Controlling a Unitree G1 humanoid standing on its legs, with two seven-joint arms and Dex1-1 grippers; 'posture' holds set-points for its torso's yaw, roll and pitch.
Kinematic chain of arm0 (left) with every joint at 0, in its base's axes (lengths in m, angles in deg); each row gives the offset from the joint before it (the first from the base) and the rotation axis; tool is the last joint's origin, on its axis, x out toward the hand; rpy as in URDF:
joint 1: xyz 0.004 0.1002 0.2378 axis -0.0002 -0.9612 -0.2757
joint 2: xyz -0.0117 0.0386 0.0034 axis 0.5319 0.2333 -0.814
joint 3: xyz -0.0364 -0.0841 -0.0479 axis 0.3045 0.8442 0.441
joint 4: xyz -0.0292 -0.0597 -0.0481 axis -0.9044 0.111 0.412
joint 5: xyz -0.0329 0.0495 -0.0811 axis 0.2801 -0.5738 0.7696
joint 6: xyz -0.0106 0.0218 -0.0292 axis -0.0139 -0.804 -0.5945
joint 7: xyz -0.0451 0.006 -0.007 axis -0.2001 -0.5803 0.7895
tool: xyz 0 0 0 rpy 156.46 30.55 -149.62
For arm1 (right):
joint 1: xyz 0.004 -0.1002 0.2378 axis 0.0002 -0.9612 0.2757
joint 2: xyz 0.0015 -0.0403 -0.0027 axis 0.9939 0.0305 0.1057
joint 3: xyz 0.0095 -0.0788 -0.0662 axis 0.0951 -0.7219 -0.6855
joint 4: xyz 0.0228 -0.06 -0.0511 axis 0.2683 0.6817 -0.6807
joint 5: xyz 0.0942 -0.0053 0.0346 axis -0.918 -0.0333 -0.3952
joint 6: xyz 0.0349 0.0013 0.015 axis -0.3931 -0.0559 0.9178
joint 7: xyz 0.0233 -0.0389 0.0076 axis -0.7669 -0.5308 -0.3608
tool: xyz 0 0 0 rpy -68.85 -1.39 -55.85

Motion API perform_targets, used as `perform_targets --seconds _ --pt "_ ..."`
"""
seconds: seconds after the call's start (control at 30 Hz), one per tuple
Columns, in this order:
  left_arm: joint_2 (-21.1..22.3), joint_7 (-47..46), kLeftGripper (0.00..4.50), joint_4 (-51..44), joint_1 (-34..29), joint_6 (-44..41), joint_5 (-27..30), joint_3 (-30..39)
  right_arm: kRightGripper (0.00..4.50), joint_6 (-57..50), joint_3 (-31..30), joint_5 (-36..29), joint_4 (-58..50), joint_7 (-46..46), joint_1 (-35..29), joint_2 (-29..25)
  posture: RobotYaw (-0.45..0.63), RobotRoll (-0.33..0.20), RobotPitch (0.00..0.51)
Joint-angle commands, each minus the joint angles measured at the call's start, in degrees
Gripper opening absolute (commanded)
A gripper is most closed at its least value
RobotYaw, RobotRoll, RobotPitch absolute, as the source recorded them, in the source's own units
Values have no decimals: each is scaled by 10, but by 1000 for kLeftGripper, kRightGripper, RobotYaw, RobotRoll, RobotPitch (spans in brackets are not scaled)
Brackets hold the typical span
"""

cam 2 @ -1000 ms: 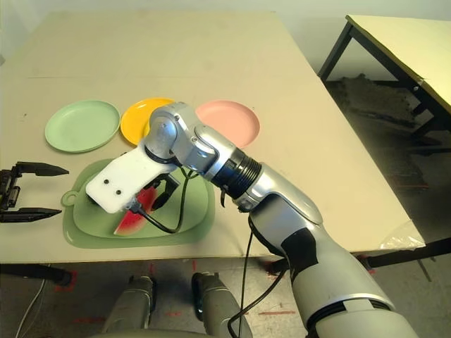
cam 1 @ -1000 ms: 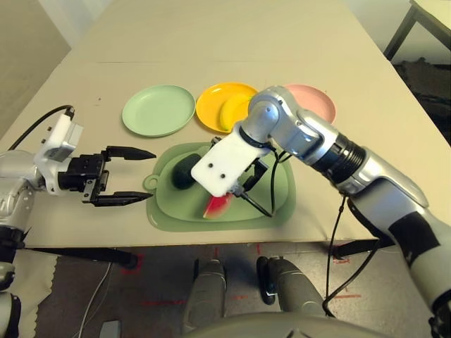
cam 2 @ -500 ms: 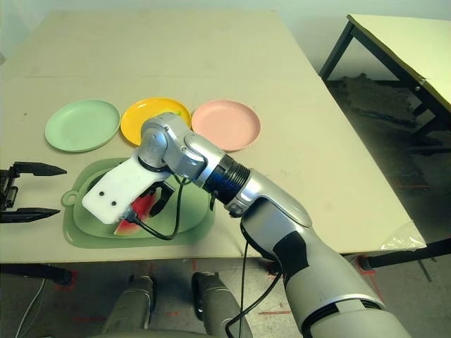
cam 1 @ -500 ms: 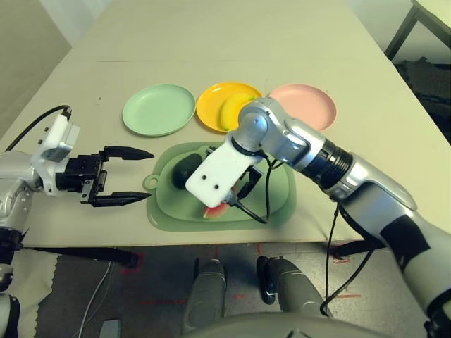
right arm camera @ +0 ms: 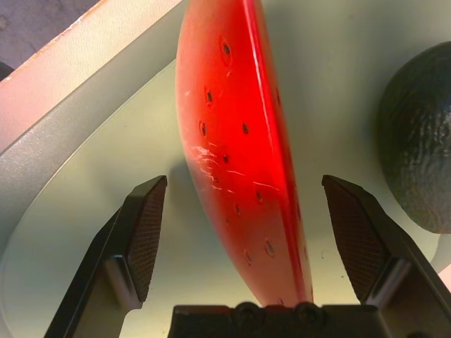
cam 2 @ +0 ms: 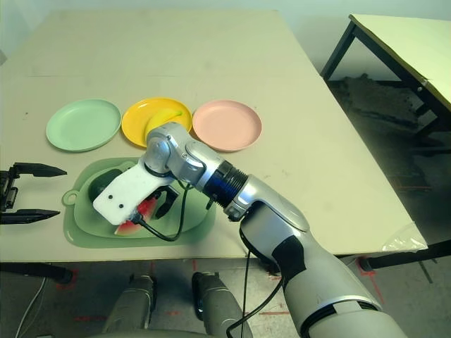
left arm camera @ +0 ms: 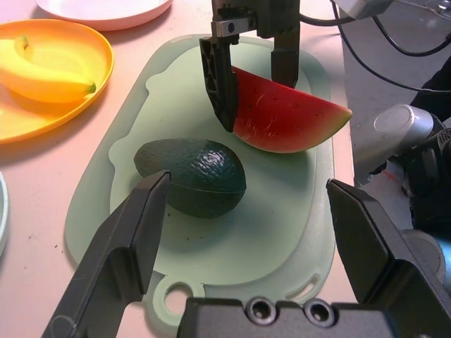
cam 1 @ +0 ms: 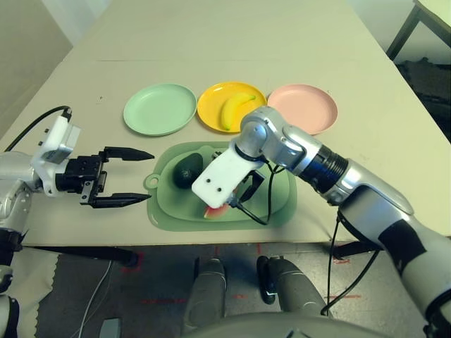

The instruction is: Place the fruits into color-matched plates.

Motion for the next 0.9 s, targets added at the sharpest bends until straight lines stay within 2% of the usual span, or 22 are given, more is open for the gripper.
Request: perform_targets --seconds 0.03,0.2,0.33,0.4,0.43,0.7,0.9 --pt "7 4 4500 6 -1 7 -7 1 4451 7 -15 8 7 0 -11 7 108 0 208" --pt "1 4 4500 8 0 1 -4 9 4451 15 -16 17 13 2 -14 6 110 0 208" --pt "-1 4 4500 7 -1 0 -5 11 3253 20 -17 21 14 -4 -17 1 108 0 209" --pt "0 4 4500 7 -1 0 -5 11 2451 20 -15 21 14 -6 -18 1 108 0 209" --pt "0 4 4500 7 -1 0 -5 10 2266 20 -15 22 15 -7 -18 1 108 0 210" --pt "-11 4 4500 4 14 -25 1 20 2243 24 -5 19 13 -15 -17 -15 96 0 204" --pt "-21 4 4500 -7 22 -41 -4 27 2243 29 28 8 23 -27 2 -66 83 0 194"
